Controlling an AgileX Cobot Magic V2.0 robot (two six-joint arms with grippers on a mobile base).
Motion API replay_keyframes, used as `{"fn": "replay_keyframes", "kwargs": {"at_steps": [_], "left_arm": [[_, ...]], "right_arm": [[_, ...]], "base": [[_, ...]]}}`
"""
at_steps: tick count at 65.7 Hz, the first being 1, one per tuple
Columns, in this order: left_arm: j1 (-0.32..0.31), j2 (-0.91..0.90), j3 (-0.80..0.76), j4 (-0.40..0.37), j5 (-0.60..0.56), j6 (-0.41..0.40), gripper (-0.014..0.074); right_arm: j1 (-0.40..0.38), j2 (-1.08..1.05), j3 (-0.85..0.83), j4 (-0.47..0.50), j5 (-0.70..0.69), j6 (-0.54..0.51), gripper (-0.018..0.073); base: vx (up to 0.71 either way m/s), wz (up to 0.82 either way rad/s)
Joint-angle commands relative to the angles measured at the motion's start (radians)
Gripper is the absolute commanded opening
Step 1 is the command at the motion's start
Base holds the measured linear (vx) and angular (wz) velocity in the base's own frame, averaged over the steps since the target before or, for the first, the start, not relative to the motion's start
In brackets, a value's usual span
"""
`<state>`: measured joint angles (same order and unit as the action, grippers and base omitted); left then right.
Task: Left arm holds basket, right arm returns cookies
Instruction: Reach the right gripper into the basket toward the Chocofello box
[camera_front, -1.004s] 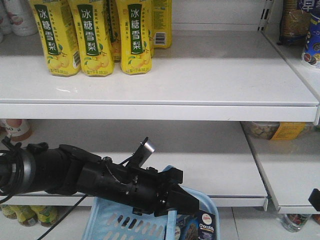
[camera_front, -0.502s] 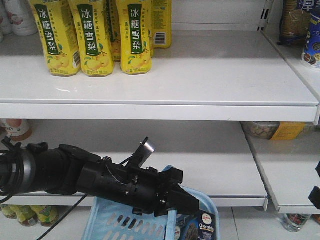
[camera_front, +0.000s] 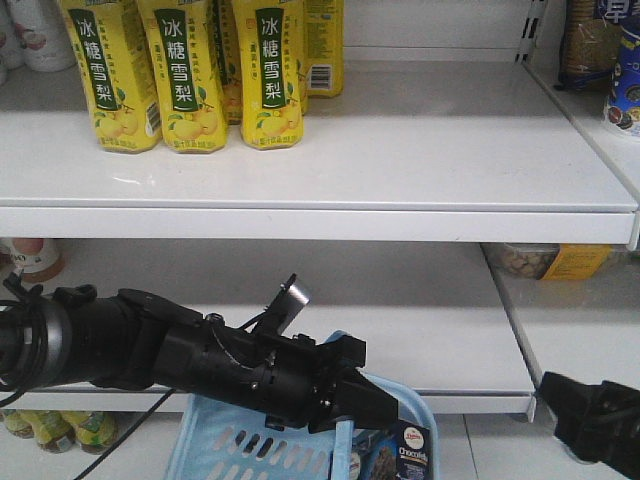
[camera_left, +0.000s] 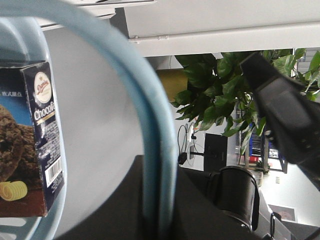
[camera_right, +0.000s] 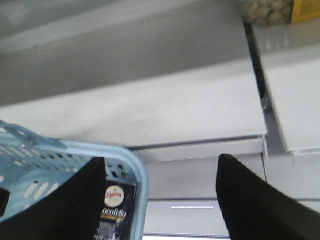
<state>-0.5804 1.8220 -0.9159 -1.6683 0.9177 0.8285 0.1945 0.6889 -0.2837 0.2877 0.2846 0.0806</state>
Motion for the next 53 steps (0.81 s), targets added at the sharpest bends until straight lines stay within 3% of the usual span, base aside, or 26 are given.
{"fn": "replay_keyframes", "kwargs": {"at_steps": [1, 26, 39, 53], "left_arm": [[-0.001, -0.057, -0.024, -0.061, 0.059, 0.016, -0.0006], [-0.001, -0.057, -0.024, -0.061, 0.059, 0.016, -0.0006], [-0.001, -0.057, -0.024, -0.061, 0.059, 0.016, -0.0006], [-0.001, -0.057, -0.024, -0.061, 0.059, 0.016, -0.0006]], "right_arm": [[0.039, 0.057, -0.035, 0.049, -0.037, -0.007, 0.0466], [0.213, 0.320, -0.146, 0.171, 0.127, -0.063, 0.0466], [0.265, 0.435, -0.184, 0.329, 0.178, -0.081, 0.0466], [0.280, 0.556, -0.186, 0.487, 0.181, -0.209, 0.0466]], "base": [[0.00, 0.00], [0.00, 0.00], [0.00, 0.00], [0.00, 0.00]]}}
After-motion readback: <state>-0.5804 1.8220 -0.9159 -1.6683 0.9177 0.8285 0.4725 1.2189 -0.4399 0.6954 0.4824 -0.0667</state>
